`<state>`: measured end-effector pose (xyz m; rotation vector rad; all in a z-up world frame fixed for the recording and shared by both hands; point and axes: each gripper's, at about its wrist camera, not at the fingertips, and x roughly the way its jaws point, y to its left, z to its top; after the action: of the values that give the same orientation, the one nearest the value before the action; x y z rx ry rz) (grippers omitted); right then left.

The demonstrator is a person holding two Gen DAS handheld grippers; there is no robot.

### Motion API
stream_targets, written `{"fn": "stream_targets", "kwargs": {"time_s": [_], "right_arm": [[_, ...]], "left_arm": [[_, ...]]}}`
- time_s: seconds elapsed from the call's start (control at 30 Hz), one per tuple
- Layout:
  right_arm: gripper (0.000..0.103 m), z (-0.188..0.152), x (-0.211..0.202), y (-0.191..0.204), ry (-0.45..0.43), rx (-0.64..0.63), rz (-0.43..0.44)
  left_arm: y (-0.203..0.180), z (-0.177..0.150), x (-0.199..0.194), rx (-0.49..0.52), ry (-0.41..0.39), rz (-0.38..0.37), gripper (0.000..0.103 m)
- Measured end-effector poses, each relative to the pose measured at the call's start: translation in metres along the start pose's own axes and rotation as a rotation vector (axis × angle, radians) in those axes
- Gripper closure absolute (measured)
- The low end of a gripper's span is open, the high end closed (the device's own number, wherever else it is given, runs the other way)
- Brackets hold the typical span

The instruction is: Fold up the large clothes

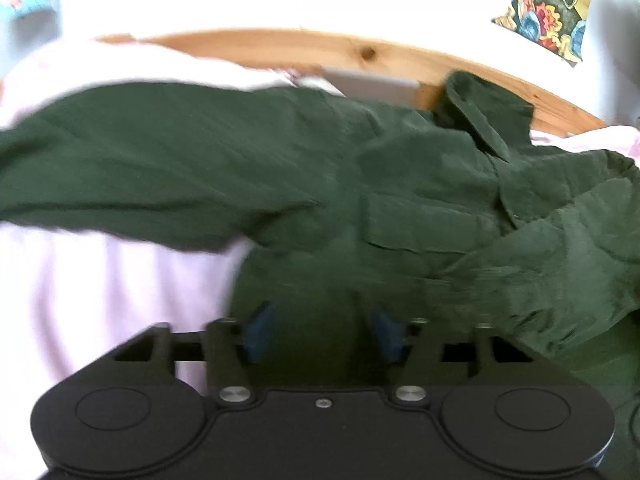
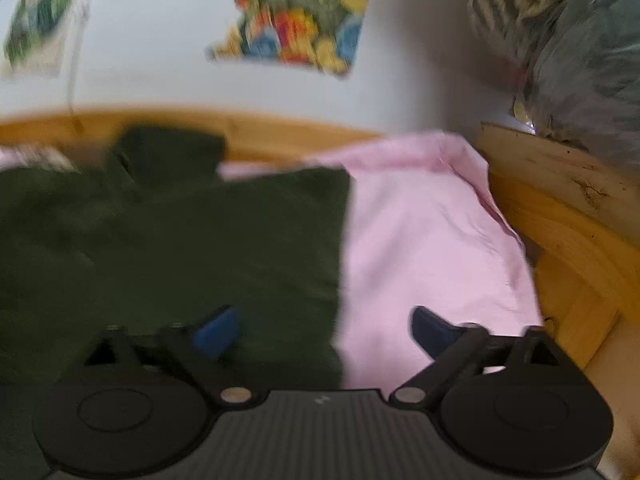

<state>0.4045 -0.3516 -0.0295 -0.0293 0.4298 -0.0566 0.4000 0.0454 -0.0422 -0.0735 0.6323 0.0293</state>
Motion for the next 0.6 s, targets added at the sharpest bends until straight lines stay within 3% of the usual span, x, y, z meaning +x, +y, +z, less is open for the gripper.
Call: {"fn": "stream_targets", "kwargs": {"time_s": [0.03,0.07,0.2,0.3,0.37,0.47,0.53,0.6], "right_arm": [[0.0,-0.001,-0.013,0.008,-0.017,0.042,0.031],[0.0,-0.001,-0.024,0.017,-0.025,0.084,0.073],[0.0,-0.029,-0.065,0.057,-0.036,0.269,0.265],[0.0,-0.053,-0.079,0.083,0.002,0.339,0.337],[0.0,-0.065,-0.082,0.096,0.016,0.312,0.386],[0.0,-0.074,-0.087,0.113,0.022,0.187,0.425],[0.0,-0.076,-0.091,0.114,0.005,0.183,0.426],[0.0,-0.075,-0.092,0.114,-0.009,0.197,0.44]], "left_arm": [[0.007,0.0,-0.01,0.007,-0.03,0.046,0.019],[0.014,-0.001,-0.02,0.013,-0.055,0.087,0.016],[0.048,0.004,-0.052,0.067,-0.127,0.296,0.013],[0.082,0.015,-0.074,0.149,-0.164,0.487,0.013],[0.107,0.025,-0.09,0.195,-0.198,0.6,0.01],[0.142,0.036,-0.106,0.303,-0.236,0.669,0.006],[0.161,0.044,-0.106,0.399,-0.174,0.651,0.008],[0.177,0.058,-0.099,0.456,-0.038,0.667,0.013]]}}
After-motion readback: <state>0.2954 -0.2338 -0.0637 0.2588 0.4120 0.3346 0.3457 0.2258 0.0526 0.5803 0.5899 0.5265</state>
